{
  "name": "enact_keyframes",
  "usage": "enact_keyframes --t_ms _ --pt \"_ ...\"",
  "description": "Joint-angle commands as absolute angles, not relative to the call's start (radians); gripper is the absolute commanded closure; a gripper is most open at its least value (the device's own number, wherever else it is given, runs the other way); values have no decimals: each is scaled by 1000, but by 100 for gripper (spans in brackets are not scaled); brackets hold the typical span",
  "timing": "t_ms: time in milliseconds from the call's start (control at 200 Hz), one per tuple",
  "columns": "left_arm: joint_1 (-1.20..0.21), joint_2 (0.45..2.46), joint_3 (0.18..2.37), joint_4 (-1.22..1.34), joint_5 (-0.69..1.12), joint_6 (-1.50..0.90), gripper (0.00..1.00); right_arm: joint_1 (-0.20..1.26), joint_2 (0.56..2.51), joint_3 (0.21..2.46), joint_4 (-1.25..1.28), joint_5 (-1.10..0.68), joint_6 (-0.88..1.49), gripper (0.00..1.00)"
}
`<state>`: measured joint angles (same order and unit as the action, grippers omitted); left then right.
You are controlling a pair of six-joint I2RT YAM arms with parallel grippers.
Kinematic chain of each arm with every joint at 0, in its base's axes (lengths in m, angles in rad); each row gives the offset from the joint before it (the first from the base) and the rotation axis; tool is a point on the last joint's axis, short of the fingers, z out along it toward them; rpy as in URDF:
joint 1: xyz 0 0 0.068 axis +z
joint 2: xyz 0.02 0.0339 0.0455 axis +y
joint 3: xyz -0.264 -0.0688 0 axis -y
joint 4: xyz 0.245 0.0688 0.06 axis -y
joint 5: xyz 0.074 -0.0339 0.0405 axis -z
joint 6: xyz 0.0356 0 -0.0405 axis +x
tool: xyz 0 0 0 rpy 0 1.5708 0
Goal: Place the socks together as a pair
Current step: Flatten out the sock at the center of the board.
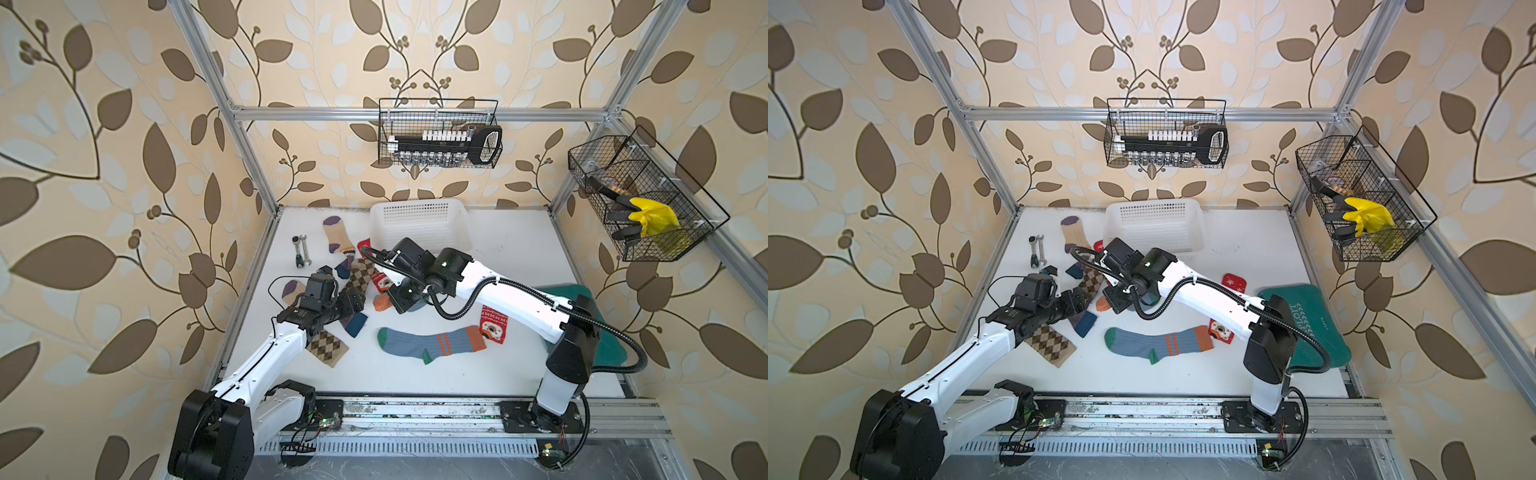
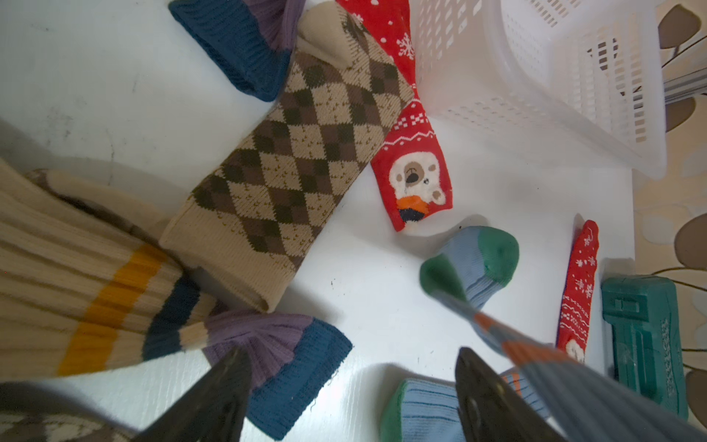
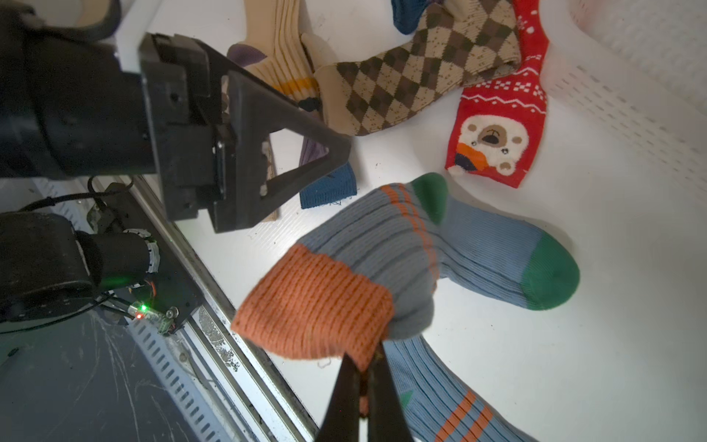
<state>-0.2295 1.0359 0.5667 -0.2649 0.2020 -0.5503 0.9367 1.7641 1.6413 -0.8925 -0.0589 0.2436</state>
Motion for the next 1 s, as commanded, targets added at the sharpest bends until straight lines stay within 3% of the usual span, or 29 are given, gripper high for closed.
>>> enact_keyframes --t_ms 0,40,175,305,440,630,810,995 --pt "-231 1005 590 -285 229 -551 10 928 1646 1477 -906 42 213 100" --pt "-232 1002 602 -297 239 -556 1 916 1594 1396 -882 98 224 100" --pt "-232 994 639 -316 278 -571 1 790 1432 1162 -800 183 280 100" --pt "-232 994 677 -329 293 -570 1 583 1313 1003 -665 110 301 97" --pt "-232 1014 697 -332 309 -559 1 450 1347 999 -597 39 271 93" --pt "-271 1149 734 -303 359 -557 1 412 1471 1090 -607 65 228 73" --pt "-475 1249 857 -370 156 -526 1 296 1416 1031 -566 0 258 49" --pt "-540 1427 946 -315 159 -538 6 202 1361 967 -508 -116 294 44"
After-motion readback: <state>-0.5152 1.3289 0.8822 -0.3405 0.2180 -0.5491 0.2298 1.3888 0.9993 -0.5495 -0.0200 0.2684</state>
